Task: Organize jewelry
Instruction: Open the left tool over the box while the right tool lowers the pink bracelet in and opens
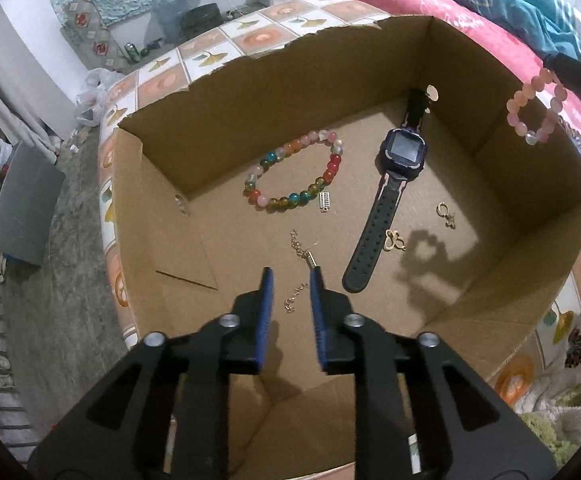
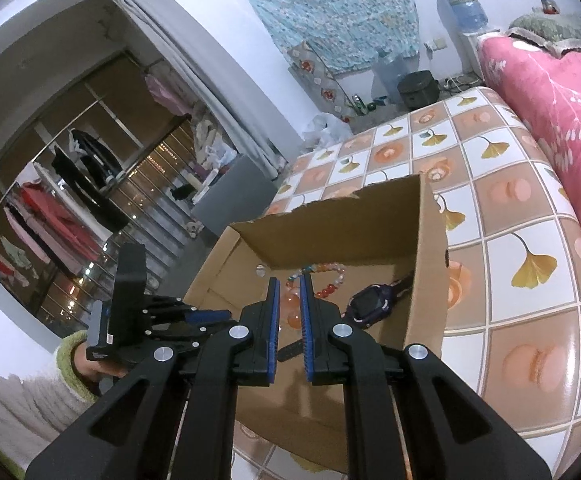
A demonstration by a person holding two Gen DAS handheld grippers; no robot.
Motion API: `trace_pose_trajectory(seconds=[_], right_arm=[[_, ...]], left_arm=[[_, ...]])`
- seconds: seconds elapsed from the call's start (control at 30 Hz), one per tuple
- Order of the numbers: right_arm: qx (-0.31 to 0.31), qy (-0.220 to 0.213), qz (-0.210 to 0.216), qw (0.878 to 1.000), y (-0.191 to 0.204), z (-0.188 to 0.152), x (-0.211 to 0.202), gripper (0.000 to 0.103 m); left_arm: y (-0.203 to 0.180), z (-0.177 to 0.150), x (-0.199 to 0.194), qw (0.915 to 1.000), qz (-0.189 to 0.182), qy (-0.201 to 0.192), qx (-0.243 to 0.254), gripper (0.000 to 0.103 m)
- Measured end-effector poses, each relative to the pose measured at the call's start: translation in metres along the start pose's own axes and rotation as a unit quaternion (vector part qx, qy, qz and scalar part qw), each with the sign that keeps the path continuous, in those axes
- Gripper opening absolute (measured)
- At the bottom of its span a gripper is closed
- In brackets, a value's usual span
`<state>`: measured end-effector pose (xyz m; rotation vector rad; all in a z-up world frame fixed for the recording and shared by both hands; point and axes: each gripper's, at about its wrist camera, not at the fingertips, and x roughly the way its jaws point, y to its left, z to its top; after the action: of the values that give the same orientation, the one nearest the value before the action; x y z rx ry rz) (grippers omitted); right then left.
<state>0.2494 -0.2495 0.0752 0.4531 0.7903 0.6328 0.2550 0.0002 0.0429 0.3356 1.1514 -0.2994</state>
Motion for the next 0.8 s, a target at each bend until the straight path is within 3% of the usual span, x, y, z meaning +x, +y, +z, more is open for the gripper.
trace_pose_trajectory(seconds=[0.13, 0.23, 0.37, 0.47, 0.7, 0.8], right_arm=[[-0.001, 0.011, -0.010, 1.000, -0.002, -0.001, 0.000, 0.010], [-0.006, 0.023, -0.018, 1.000, -0.003, -0.001, 0.003, 0.010], [-0.013, 0.053, -0.036, 0.998, -0.006, 0.001, 0.014, 0.010], [-0.034, 0.069, -0.077, 0.994, -0.003, 0.002, 0.020, 0.011], [-0.042, 0.054, -0.116, 0.991, 0.002, -0.002, 0.008, 0.012], [-0.034, 0.028, -0.137, 0.990, 0.000, -0.003, -0.009, 0.027]], left_arm=[[0.005, -0.005, -0.012, 0.9996, 0.002, -0.023, -0.018, 0.029], [0.010, -0.012, -0.030, 0.9973, 0.001, -0.059, -0.045, 0.046], [0.017, -0.033, -0.058, 0.9889, -0.002, -0.115, -0.094, 0.063], [0.022, -0.049, -0.075, 0.9821, 0.005, -0.145, -0.120, 0.070], [0.037, -0.069, -0.089, 0.9683, -0.002, -0.178, -0.175, 0.075], [0.045, -0.076, -0.086, 0.9627, -0.010, -0.183, -0.199, 0.077]])
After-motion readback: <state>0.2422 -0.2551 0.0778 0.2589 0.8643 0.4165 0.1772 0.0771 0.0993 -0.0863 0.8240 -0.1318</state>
